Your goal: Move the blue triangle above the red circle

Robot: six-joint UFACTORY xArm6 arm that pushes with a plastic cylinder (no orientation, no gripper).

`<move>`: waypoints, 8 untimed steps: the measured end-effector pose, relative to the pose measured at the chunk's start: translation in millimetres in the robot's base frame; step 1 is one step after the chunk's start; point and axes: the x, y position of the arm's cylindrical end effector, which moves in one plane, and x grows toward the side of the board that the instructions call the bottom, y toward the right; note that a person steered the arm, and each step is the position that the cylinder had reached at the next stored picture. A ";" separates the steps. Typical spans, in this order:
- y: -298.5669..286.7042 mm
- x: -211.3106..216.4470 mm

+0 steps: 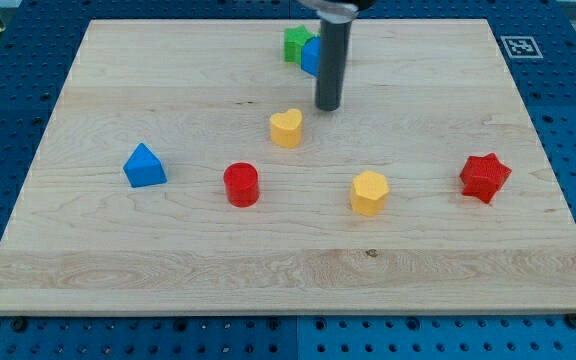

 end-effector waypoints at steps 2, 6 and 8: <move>-18.3 3.1; -241.7 75.5; -156.7 108.4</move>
